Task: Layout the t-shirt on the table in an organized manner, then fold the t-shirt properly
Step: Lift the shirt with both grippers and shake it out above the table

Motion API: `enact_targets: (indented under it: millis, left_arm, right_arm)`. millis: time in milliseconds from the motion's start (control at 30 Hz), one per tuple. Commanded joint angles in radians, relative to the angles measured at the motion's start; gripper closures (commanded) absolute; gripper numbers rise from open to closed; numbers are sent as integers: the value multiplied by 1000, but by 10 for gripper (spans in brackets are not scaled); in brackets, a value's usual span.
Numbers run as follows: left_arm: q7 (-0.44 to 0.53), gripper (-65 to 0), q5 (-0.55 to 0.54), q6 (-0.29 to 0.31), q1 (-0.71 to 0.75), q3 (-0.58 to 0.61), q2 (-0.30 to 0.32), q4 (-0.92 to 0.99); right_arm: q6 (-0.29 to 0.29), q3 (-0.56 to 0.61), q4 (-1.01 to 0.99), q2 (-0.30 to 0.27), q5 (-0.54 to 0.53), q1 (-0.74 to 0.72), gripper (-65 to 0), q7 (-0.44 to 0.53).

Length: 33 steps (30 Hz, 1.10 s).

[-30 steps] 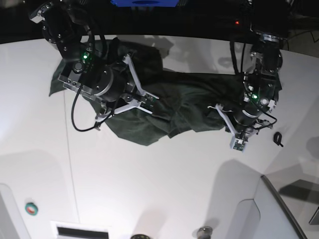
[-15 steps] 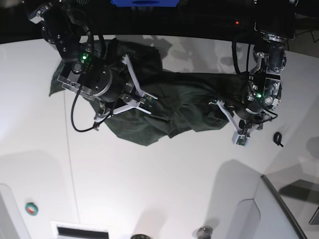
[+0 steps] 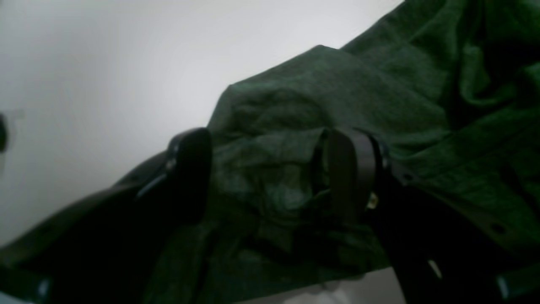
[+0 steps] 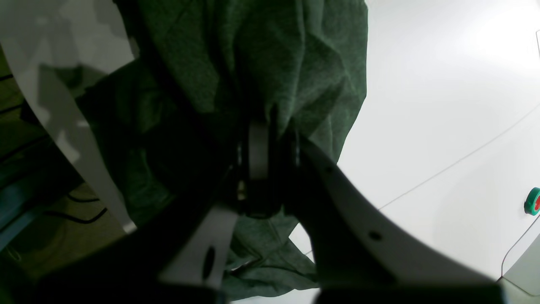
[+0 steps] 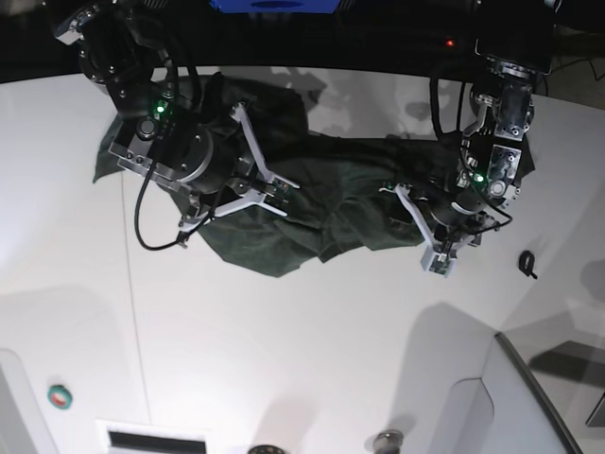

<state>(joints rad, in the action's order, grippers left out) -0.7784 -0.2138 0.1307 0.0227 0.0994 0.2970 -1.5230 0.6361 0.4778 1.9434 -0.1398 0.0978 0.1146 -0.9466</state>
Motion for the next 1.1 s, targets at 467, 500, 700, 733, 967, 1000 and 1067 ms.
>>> enact_targets:
  millis: [467,500,700,733,967,1000,1067]
  left_arm:
    - [20,-487,-2,-6,-23,-17,-38,118]
    - [21,-477,-2,-6,-23,-17,-38,121]
    - [69,-355,-2,-6,-42,-16,-38,201]
    - [69,-286,-2,-6,-48,-16,-38,218]
    - [70,0,-2,-6,-83,-17,-32,232]
    - [70,0,0,-6,-99,-16,-31,212]
    - [66,0,1,-6,-112,-16,-11,163]
  right_arm:
    - [-8,-3,15,1,0,-11,-27,13]
    - [-8,-3,15,1,0,-11,-27,13]
    - [-8,-3,15,1,0,-10,-27,13]
    - [-8,-3,15,1,0,-10,-27,13]
    - [-8,-3,15,1,0,3,-27,16]
    - [-8,-3,15,1,0,4,-27,16]
    - [-8,-3,15,1,0,4,-27,16]
